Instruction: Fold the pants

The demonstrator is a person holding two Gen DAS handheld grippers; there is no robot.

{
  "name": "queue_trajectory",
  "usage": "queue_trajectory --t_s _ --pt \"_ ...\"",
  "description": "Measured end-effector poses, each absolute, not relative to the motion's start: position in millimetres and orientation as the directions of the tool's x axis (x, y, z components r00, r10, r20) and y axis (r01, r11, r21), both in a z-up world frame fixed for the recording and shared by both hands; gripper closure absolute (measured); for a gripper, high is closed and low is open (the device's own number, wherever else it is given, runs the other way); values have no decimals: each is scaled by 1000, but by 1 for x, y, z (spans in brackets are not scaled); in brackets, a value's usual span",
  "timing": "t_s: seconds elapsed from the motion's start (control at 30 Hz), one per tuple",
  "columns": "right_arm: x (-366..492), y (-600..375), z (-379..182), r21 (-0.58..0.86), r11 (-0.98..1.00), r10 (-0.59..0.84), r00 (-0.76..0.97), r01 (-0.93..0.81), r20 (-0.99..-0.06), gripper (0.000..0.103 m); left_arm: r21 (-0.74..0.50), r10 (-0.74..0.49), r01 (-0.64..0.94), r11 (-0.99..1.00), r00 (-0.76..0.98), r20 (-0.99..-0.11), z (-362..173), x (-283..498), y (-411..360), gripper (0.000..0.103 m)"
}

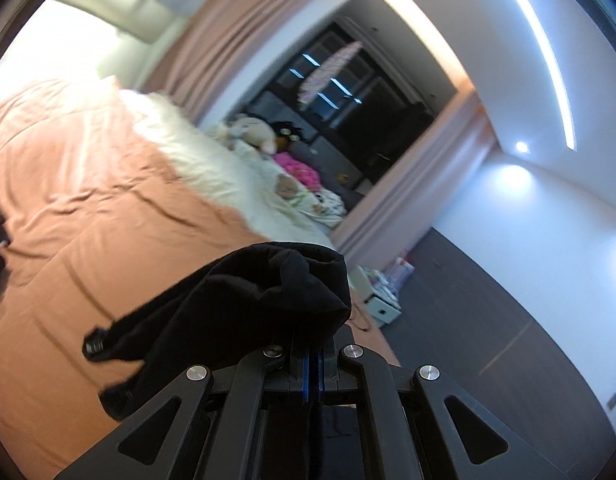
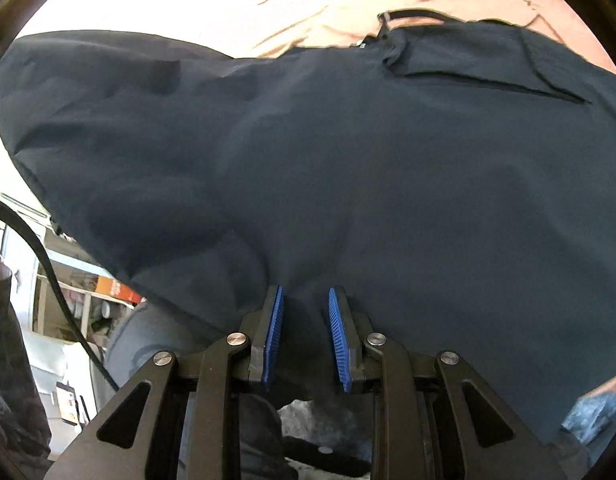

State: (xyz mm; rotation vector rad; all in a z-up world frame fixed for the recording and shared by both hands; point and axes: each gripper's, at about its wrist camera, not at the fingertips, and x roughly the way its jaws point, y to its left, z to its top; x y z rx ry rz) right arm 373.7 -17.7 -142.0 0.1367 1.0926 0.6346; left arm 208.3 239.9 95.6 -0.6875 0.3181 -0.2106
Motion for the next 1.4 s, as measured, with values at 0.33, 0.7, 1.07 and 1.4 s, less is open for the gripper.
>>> queue_trajectory --t_s 0.33,0.7,1.07,1.4 --pt "362 -105 -88 423 843 538 496 -332 -681 52 -593 -428 242 768 883 -194 134 252 165 101" --pt "328 -198 -65 430 878 452 660 -210 -600 16 -547 -553 371 750 806 -211 152 302 74 101" --pt "293 -244 -67 451 885 367 767 -114 -527 13 -526 -645 455 719 720 -258 151 344 -16 101" --pt "268 -276 -85 474 881 293 801 -13 -522 13 -541 -701 478 692 623 -345 110 390 -110 101"
